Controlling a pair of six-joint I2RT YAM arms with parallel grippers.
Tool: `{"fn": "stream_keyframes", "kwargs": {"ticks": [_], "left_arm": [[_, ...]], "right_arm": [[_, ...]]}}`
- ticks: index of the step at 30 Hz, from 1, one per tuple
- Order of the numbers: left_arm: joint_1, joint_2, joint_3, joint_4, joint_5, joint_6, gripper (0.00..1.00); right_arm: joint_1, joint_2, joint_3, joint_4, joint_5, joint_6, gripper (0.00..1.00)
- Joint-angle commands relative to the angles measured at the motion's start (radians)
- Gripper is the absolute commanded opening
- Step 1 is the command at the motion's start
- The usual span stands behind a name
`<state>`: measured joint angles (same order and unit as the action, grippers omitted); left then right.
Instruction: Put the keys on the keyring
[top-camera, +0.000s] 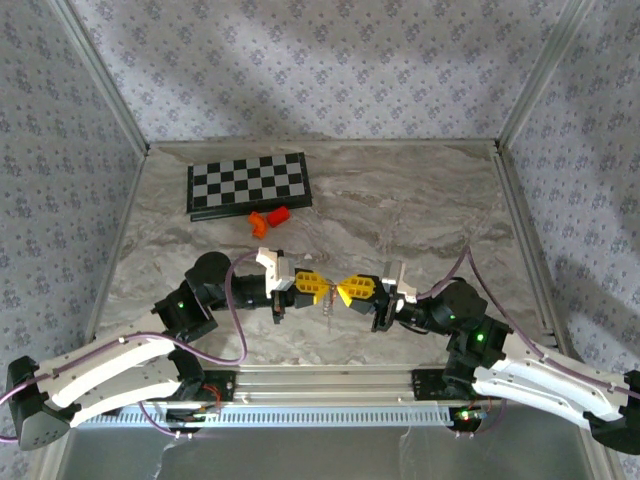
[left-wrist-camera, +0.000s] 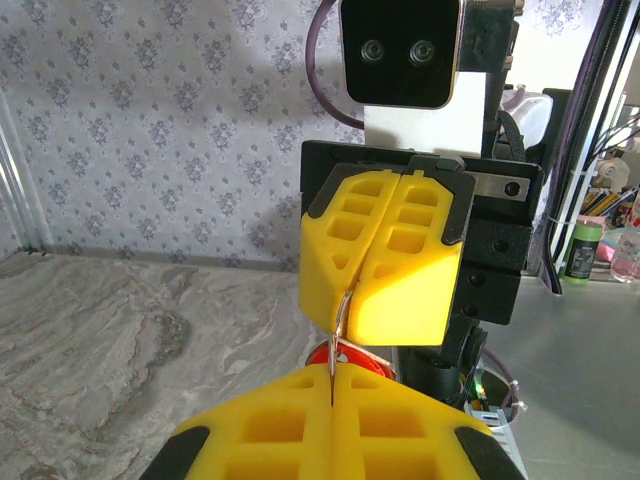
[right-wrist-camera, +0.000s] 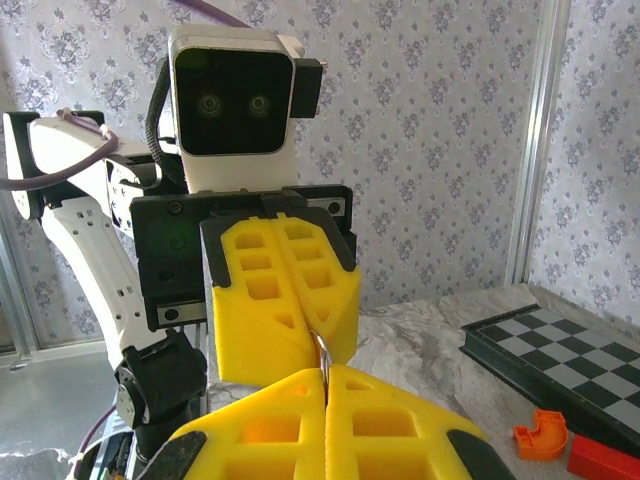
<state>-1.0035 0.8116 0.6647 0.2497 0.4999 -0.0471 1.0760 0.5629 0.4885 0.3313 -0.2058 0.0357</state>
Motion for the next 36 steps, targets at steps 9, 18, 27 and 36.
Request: {"fn": "stream_keyframes", "kwargs": {"ticks": [9, 18, 27, 36], "left_arm": [[-0.007, -0.037, 0.023, 0.041, -0.004, -0.002, 0.0], [-0.008, -0.046, 0.032, 0.019, -0.003, 0.009, 0.0], [-0.007, -0.045, 0.031, 0.018, -0.004, 0.013, 0.0], [-0.007, -0.04, 0.027, 0.026, -0.004, 0.015, 0.0]], "right_arm": [[-0.009, 0.0, 0.007, 0.046, -0.009, -0.017, 0.0], [-0.009, 0.003, -0.006, 0.083, -0.011, -0.007, 0.0], [-0.009, 0.018, -0.009, 0.087, -0.009, -0.011, 0.0], [-0.011, 0.022, -0.016, 0.083, -0.011, -0.01, 0.0]]}}
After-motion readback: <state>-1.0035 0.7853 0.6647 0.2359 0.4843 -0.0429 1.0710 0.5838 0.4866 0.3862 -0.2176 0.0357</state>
